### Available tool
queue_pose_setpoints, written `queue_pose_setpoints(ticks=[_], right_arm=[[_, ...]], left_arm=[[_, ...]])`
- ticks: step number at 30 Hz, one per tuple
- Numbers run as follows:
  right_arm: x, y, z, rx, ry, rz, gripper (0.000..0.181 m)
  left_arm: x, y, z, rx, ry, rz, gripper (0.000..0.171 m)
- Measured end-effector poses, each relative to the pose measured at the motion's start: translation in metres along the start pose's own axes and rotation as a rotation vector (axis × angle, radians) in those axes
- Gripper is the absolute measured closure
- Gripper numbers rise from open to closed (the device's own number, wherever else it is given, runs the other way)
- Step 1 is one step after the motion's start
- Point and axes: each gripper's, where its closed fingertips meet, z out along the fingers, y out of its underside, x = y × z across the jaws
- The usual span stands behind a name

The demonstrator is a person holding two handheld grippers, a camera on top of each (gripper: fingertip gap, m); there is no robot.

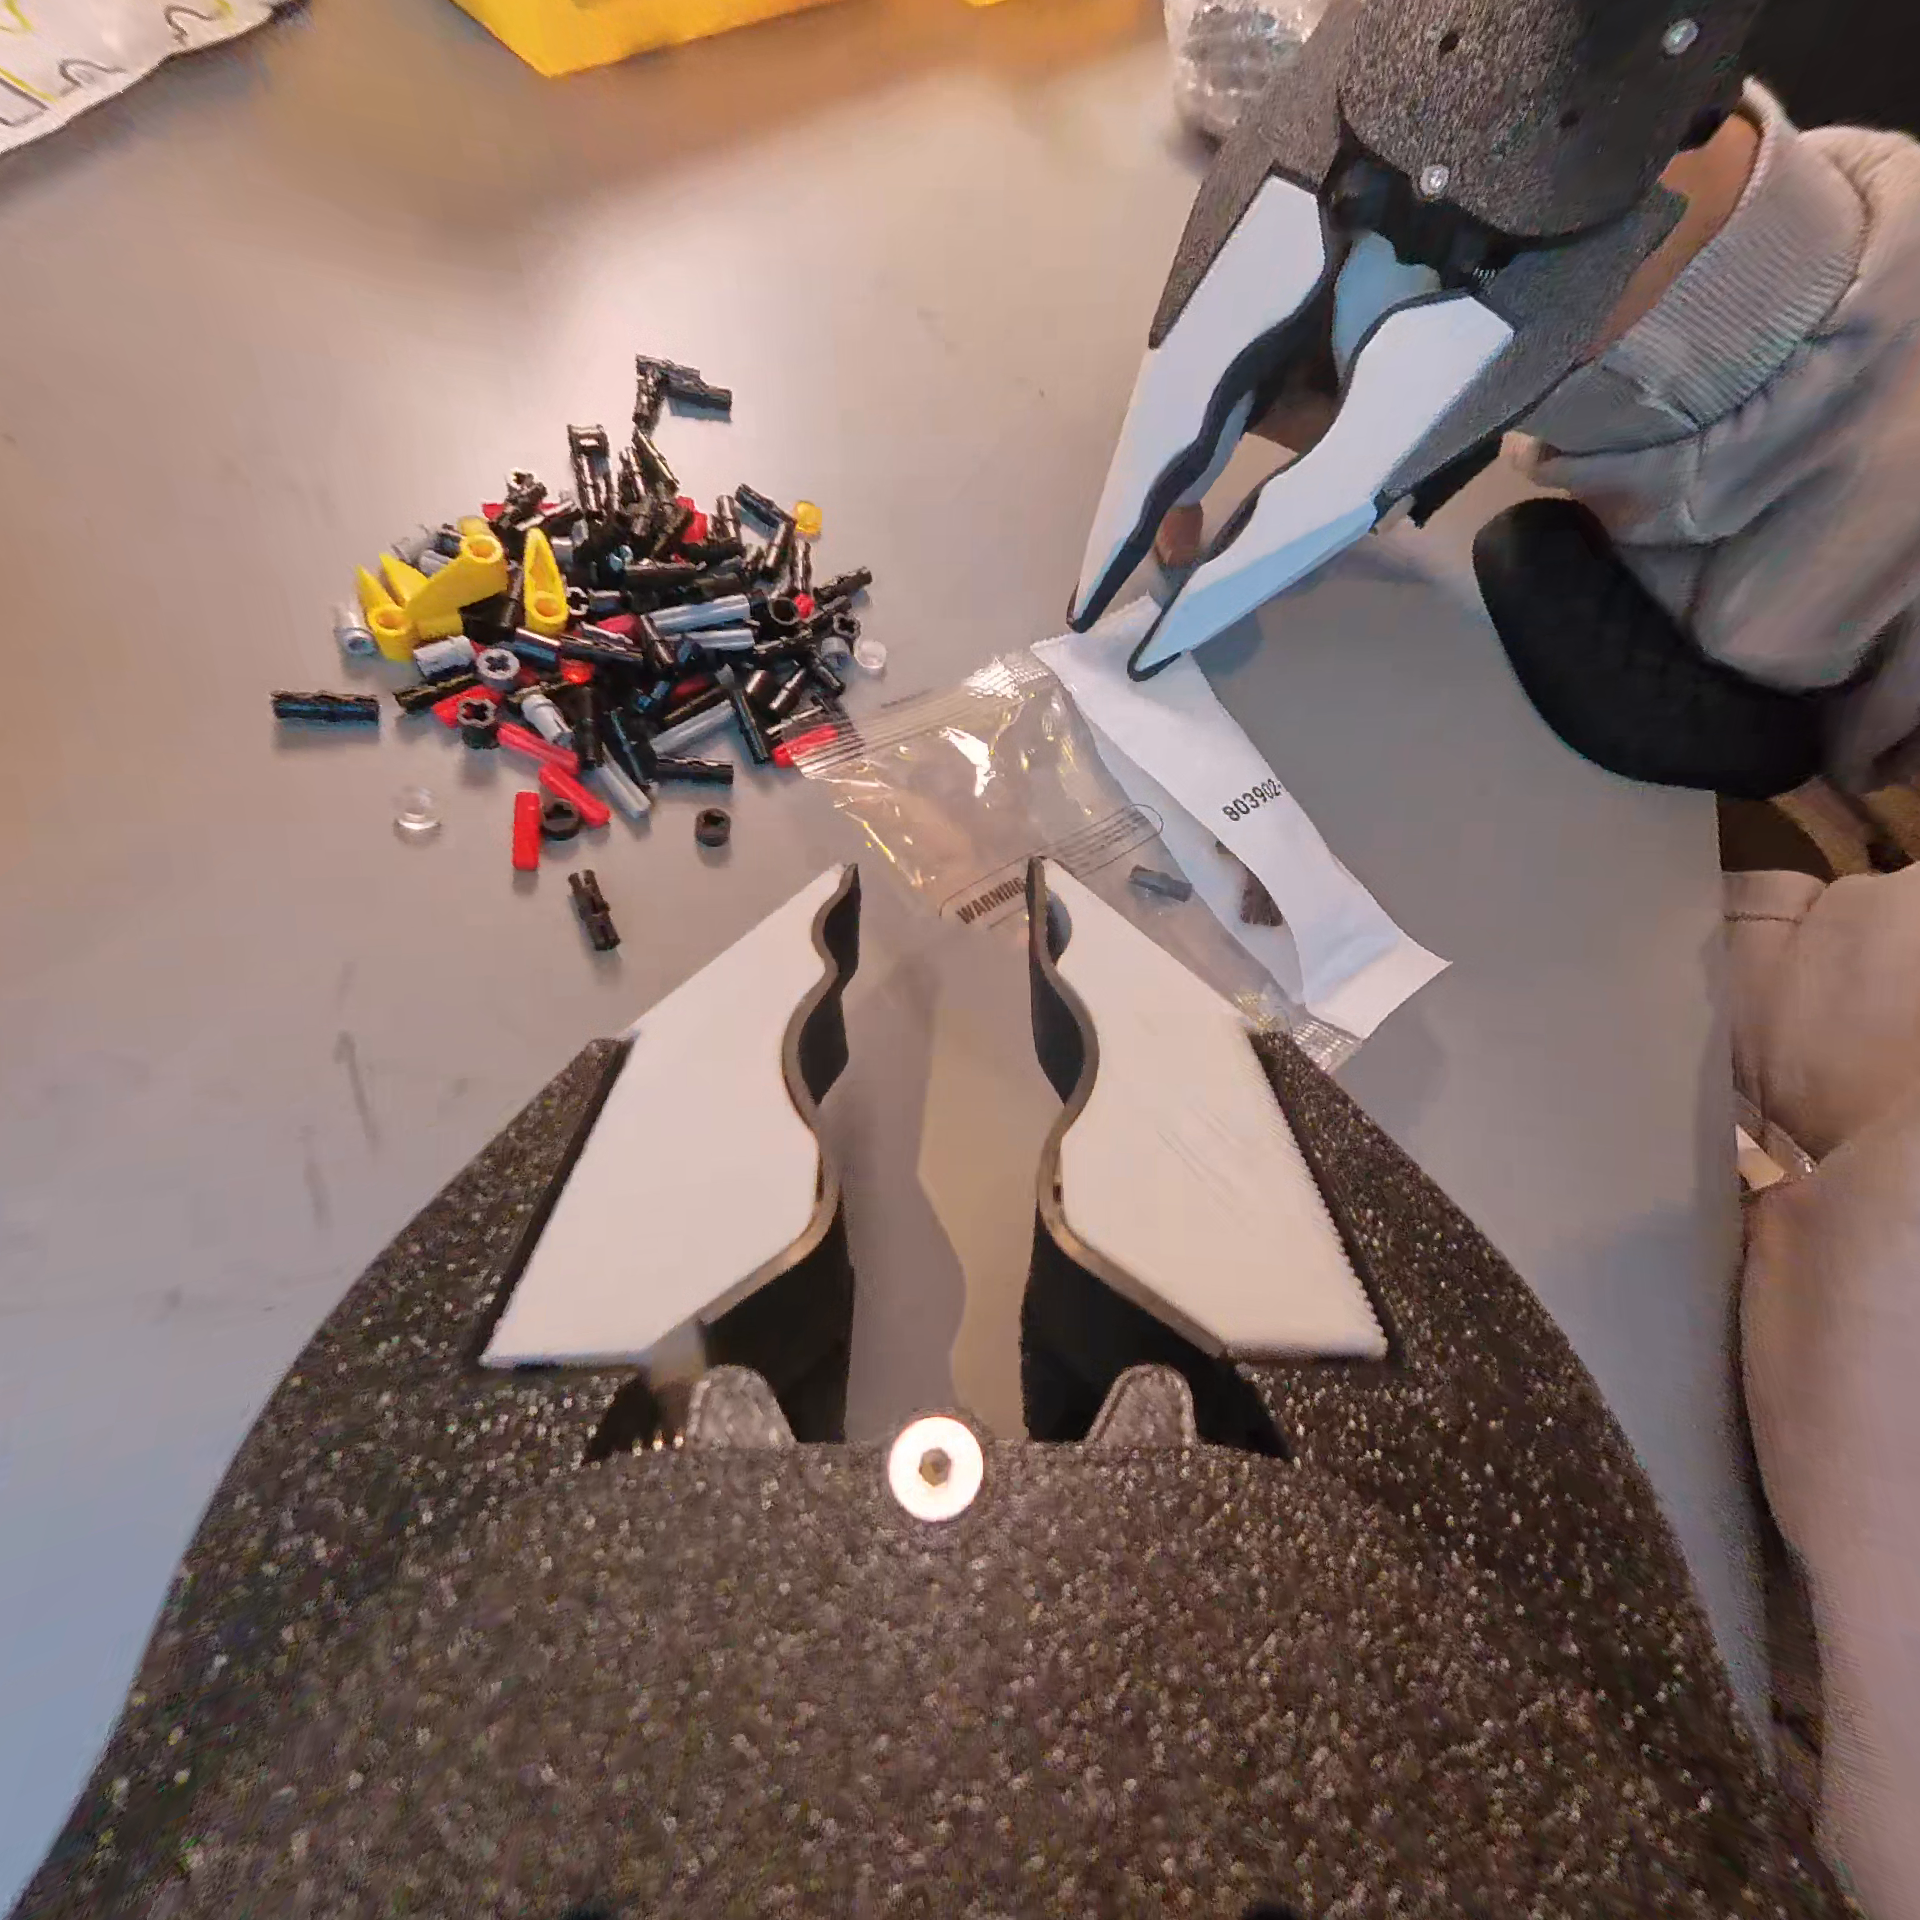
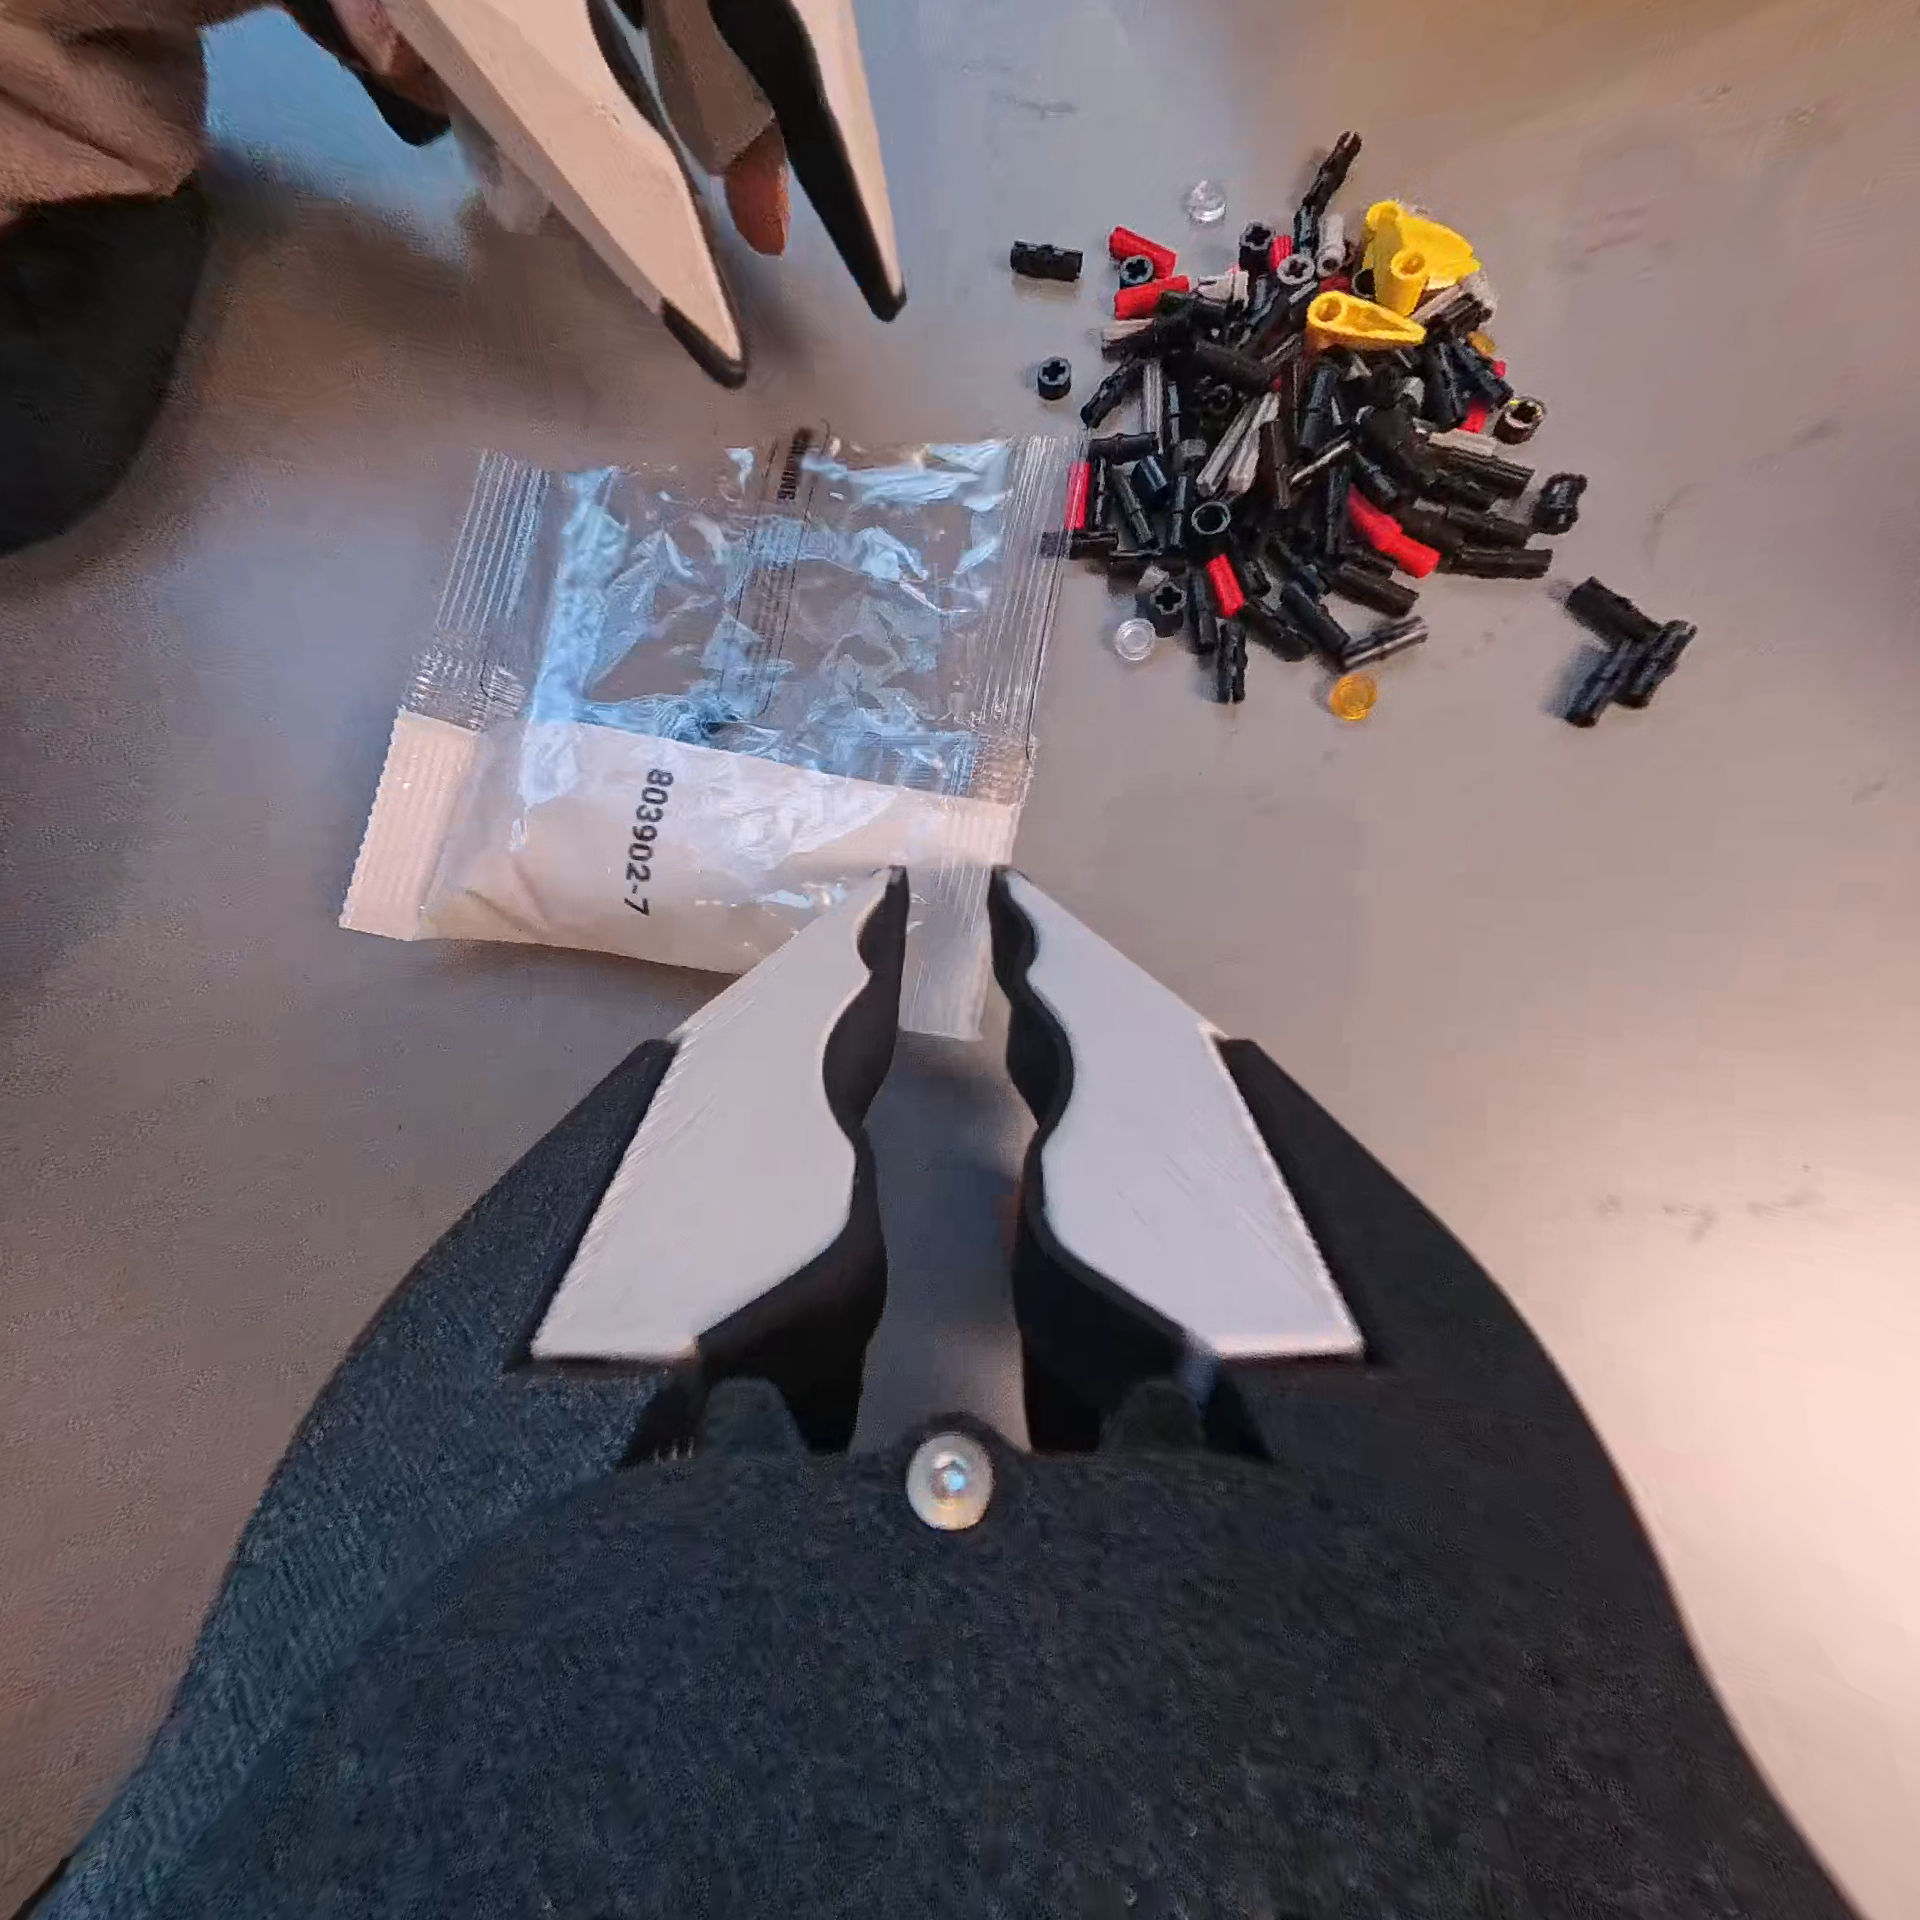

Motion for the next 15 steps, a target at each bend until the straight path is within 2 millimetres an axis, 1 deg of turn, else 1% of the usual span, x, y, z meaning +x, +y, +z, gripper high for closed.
queue_pose_setpoints(ticks=[2,4,6,9,11,12,15], right_arm=[[-0.002,0.001,0.002,-0.015,0.005,-0.005,0.181],[-0.003,0.001,0.003,-0.023,0.01,-0.014,0.181],[-0.004,0.001,0.002,-0.025,0.005,-0.023,0.181],[-0.005,-0.005,-0.005,0.016,-0.009,-0.025,0.181],[-0.004,-0.01,-0.009,0.05,-0.01,-0.025,0.181],[-0.004,-0.011,-0.01,0.057,-0.015,-0.024,0.181],[-0.009,-0.007,-0.007,0.04,-0.047,-0.023,0.172]], left_arm=[[0.007,0.004,0.002,-0.03,0.031,-0.006,0.141],[0.012,0.005,0.0,-0.04,0.045,-0.009,0.141],[0.011,0.006,-0.004,-0.051,0.04,-0.014,0.14],[0.012,0.013,-0.005,-0.08,0.068,-0.077,0.128],[0.018,0.02,0.0,-0.111,0.105,-0.113,0.123],[0.02,0.022,0.003,-0.125,0.111,-0.128,0.128],[0.023,0.02,0.01,-0.136,0.082,-0.14,0.141]])
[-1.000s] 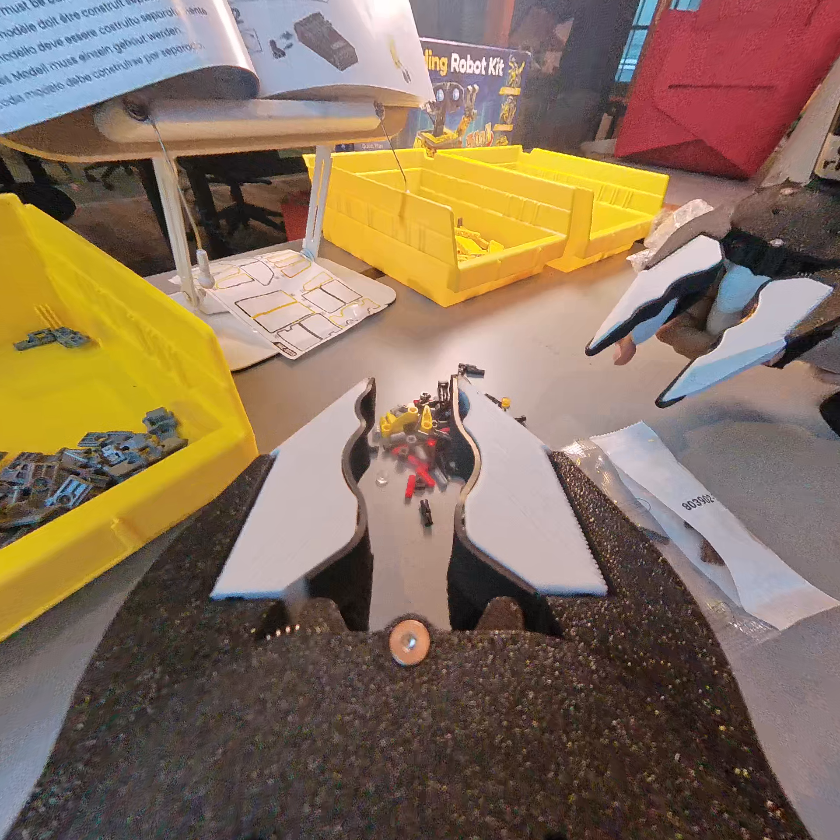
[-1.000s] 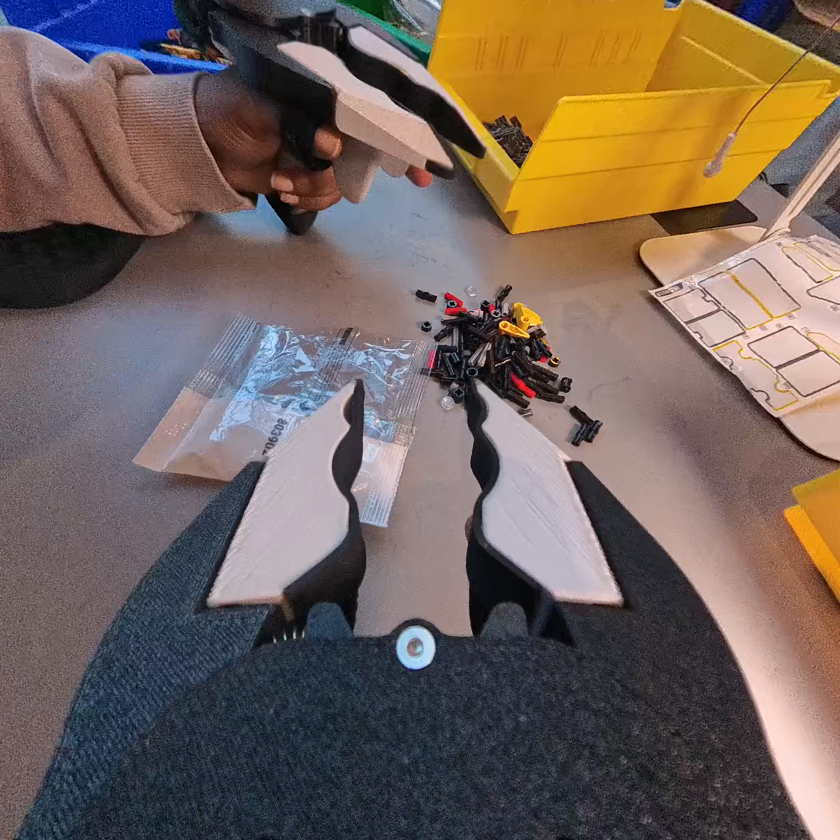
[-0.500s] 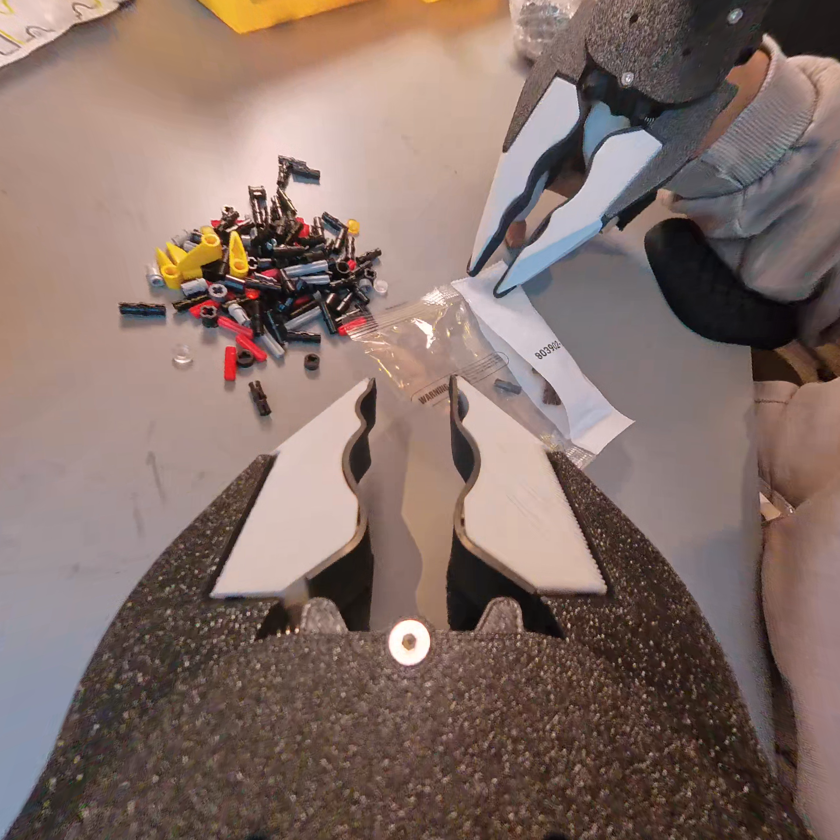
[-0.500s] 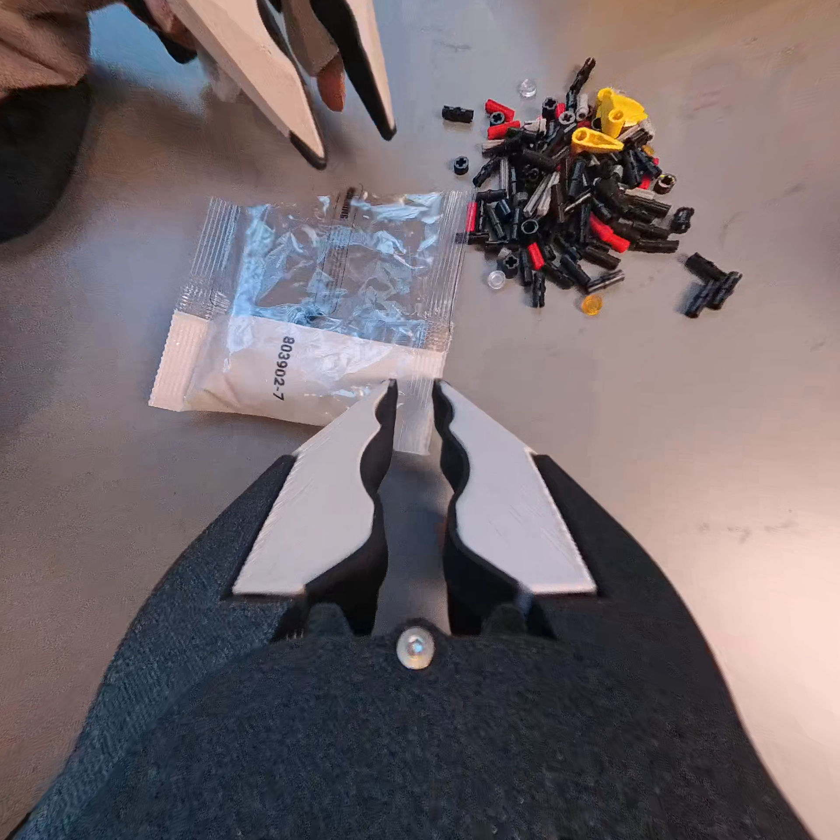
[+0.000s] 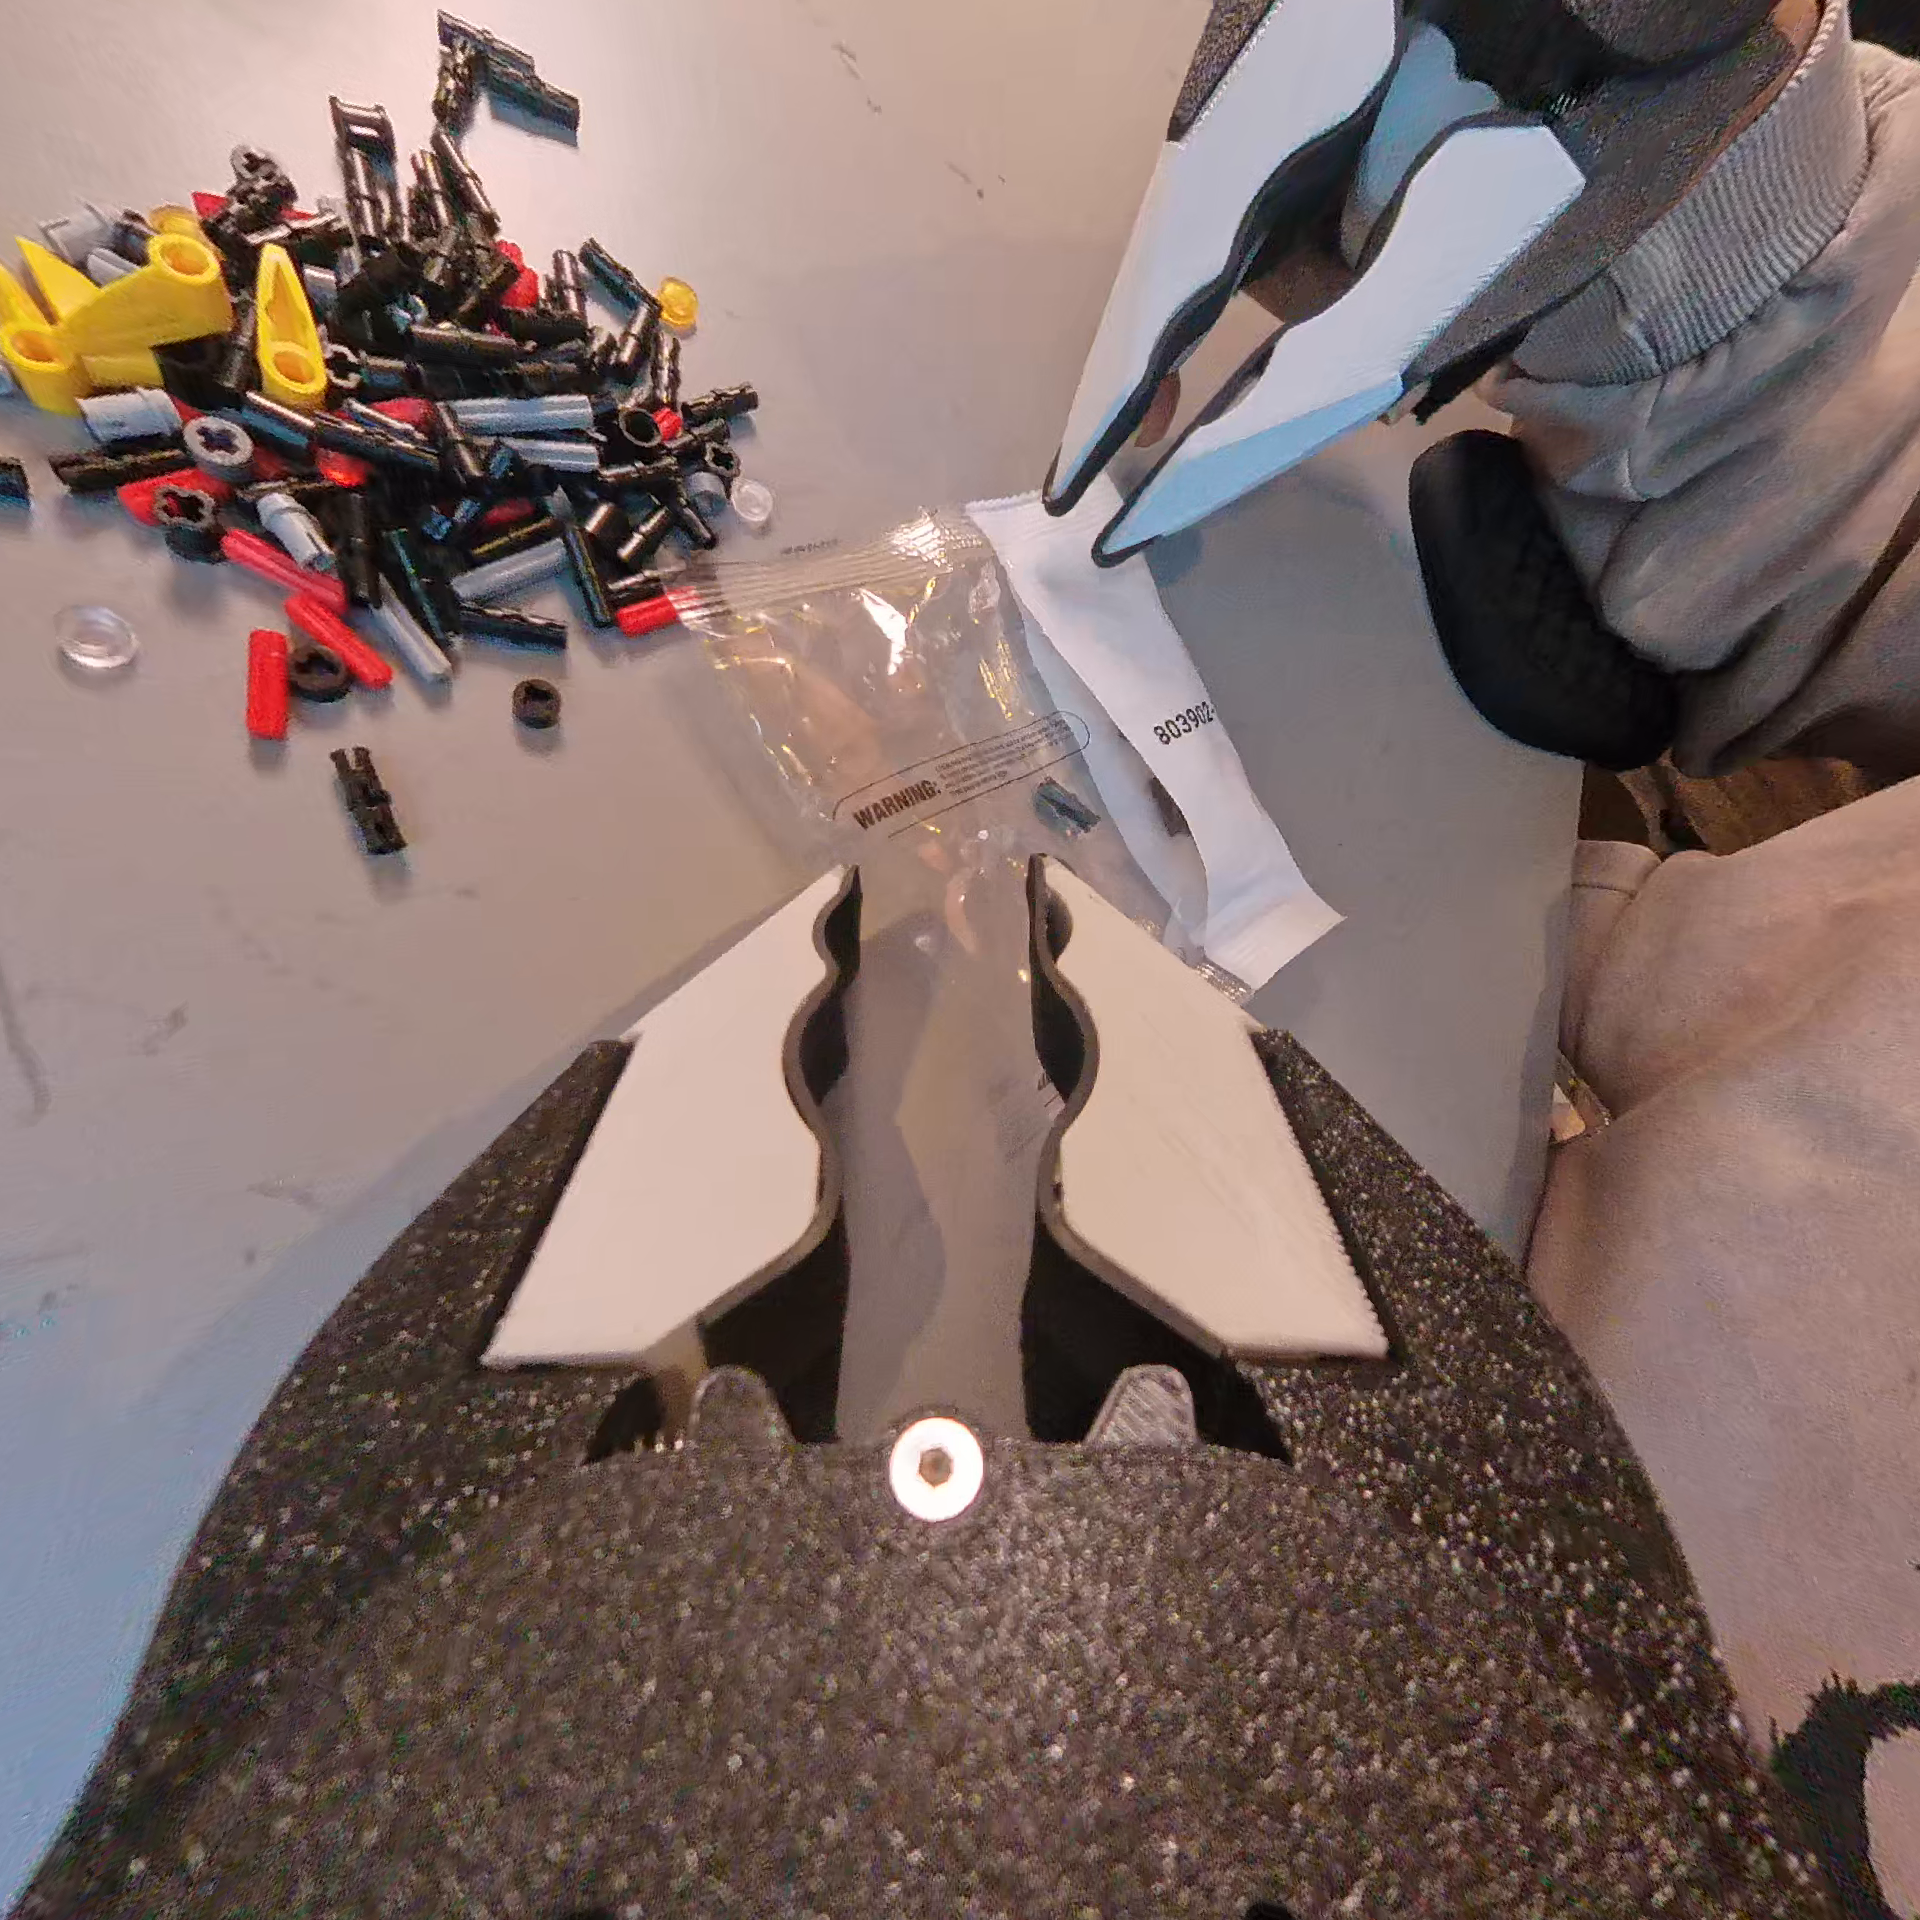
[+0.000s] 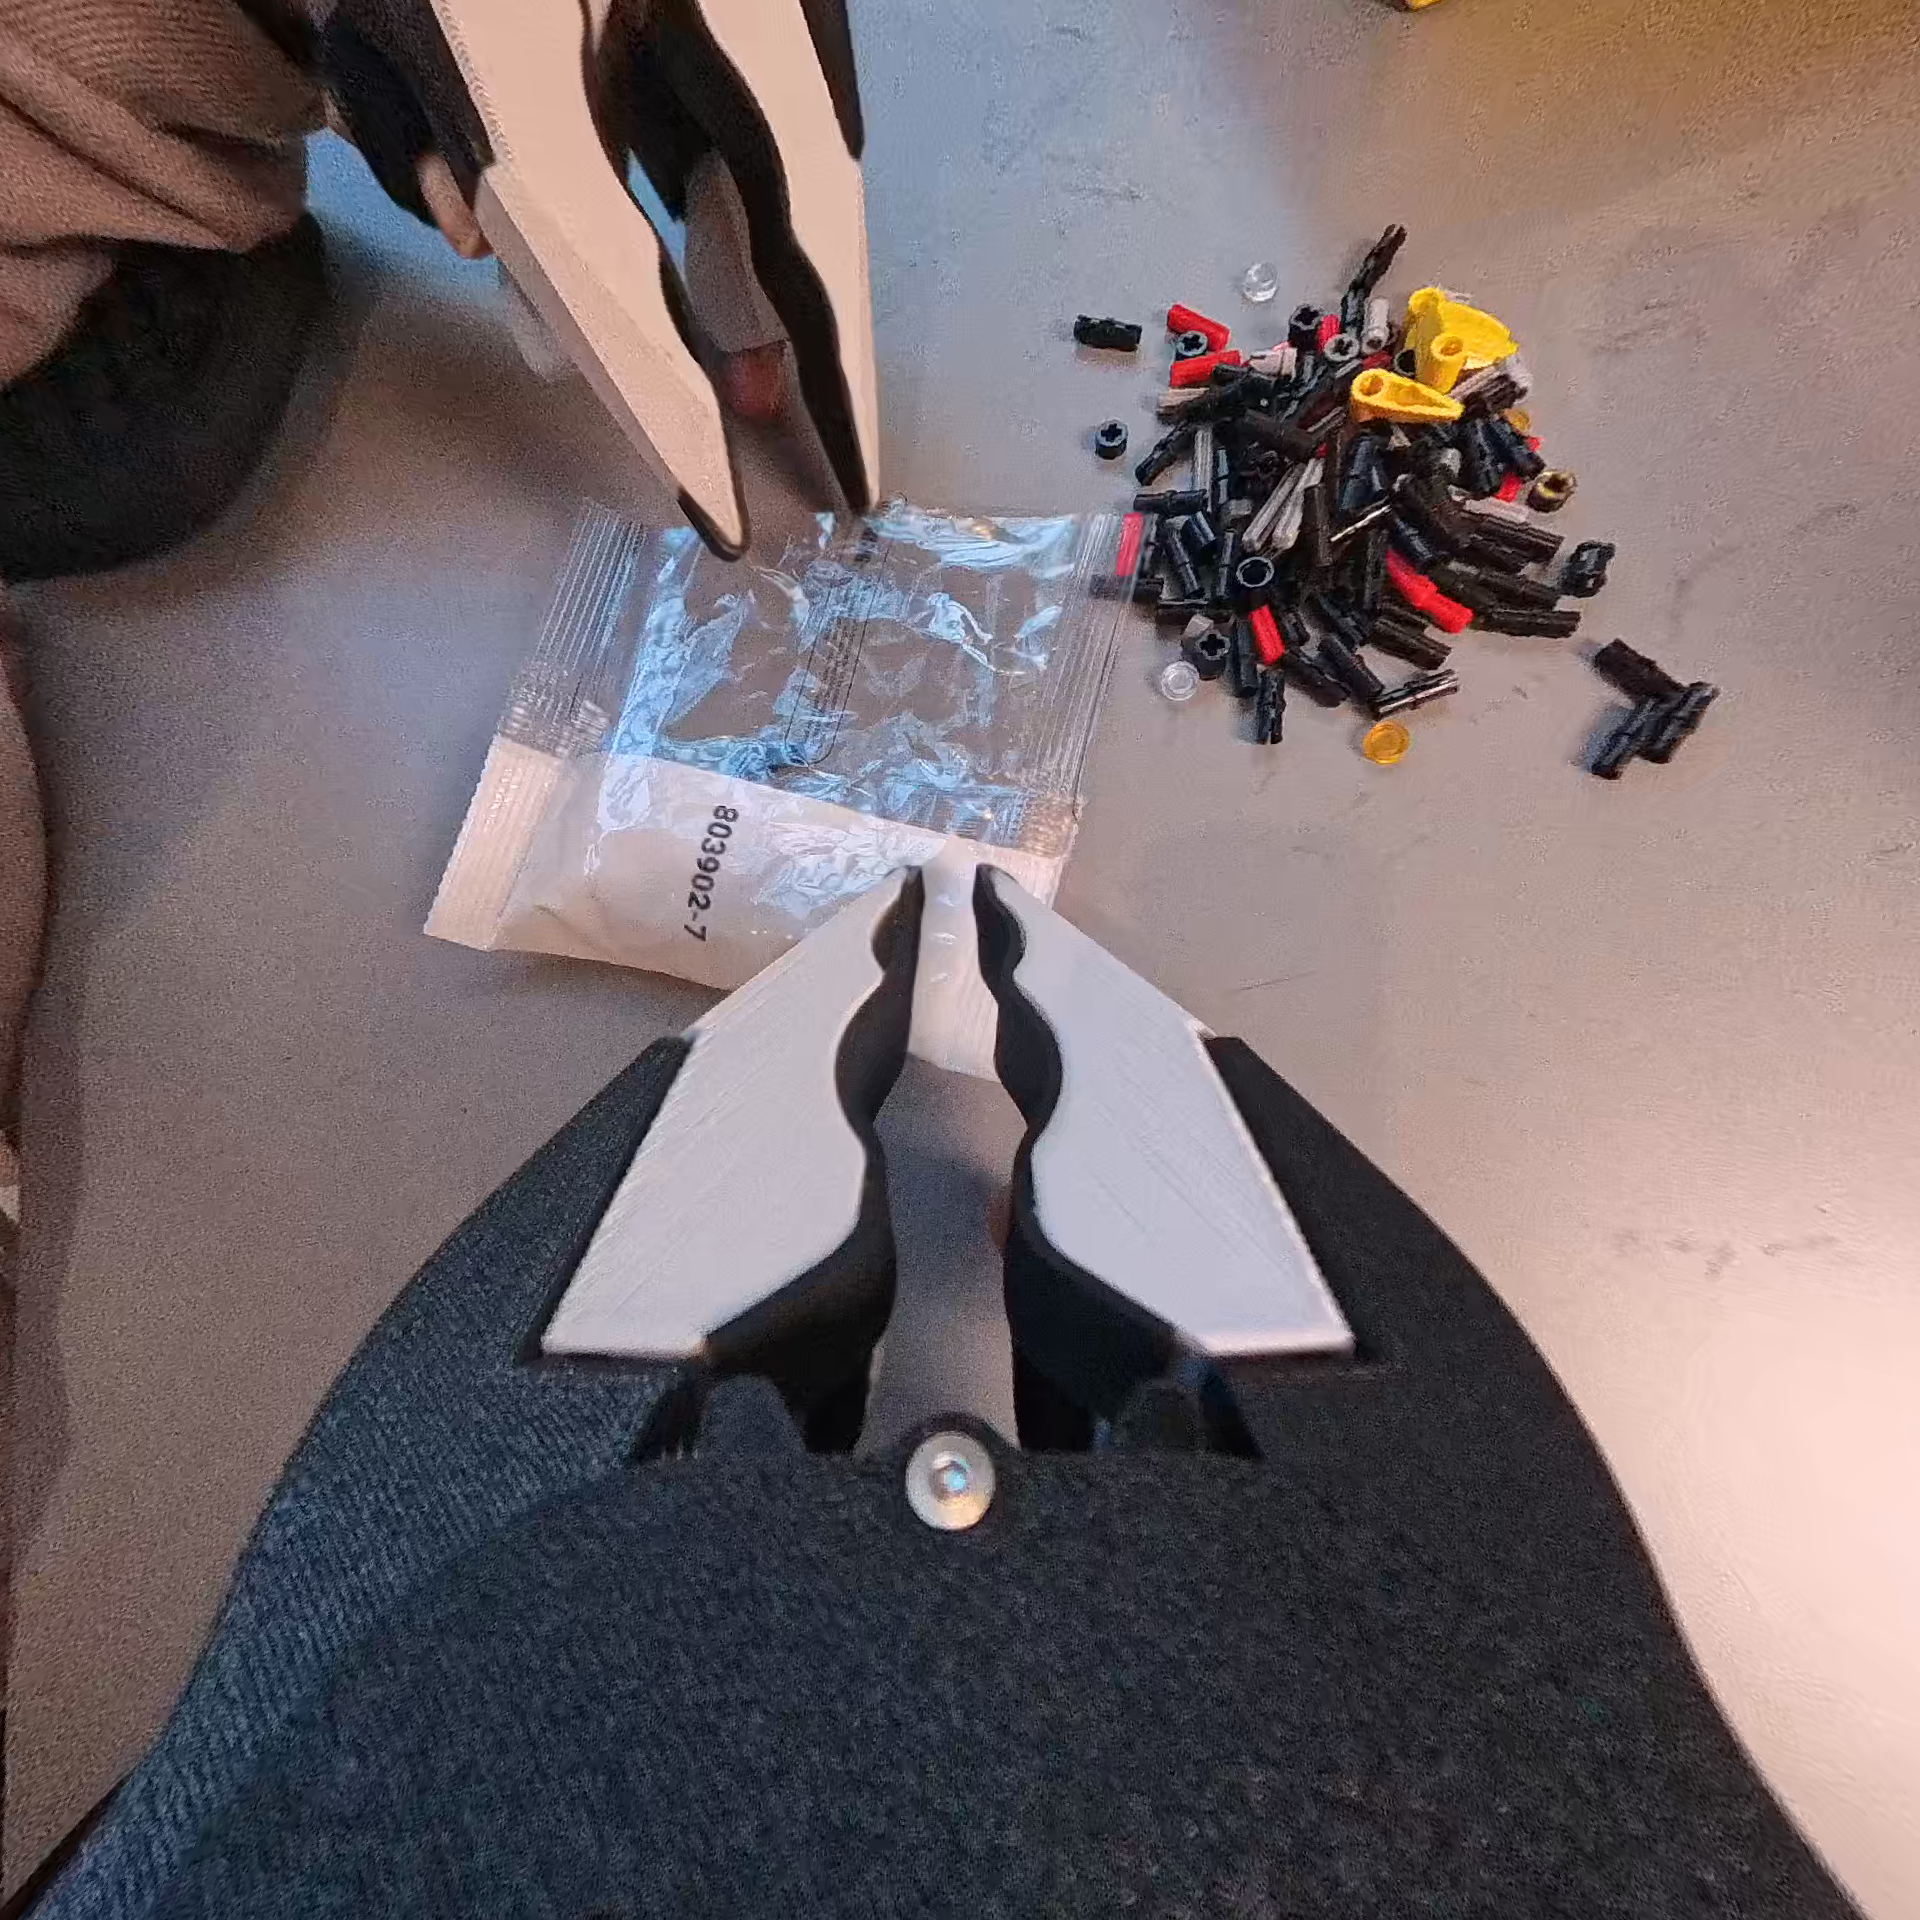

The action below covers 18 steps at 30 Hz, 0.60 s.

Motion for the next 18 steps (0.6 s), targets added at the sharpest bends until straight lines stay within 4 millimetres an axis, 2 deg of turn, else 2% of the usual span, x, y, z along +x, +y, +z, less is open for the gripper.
queue_pose_setpoints(ticks=[4,5,8,11,14,16,18], right_arm=[[-0.006,0.006,0.009,-0.031,-0.026,-0.007,0.17],[-0.008,0.005,0.01,-0.028,-0.033,-0.009,0.17],[-0.009,0.001,0.007,-0.009,-0.033,-0.017,0.166],[-0.003,-0.019,-0.007,0.117,-0.025,-0.019,0.159],[0.006,-0.04,-0.024,0.271,-0.039,0.057,0.136],[0.009,-0.043,-0.025,0.307,-0.077,0.107,0.119],[0.0,-0.044,-0.021,0.325,-0.165,0.123,0.118]], left_arm=[[0.002,0.001,0.01,-0.013,-0.021,0.032,0.169],[0.001,0.0,0.011,-0.011,-0.032,0.046,0.171],[0.005,-0.005,0.011,0.009,-0.04,0.112,0.171],[0.014,-0.017,0.002,0.069,-0.023,0.198,0.171],[0.032,-0.029,-0.01,0.133,0.019,0.28,0.171],[0.05,-0.033,-0.016,0.169,0.084,0.364,0.171],[0.061,-0.035,-0.018,0.183,0.118,0.415,0.171]])
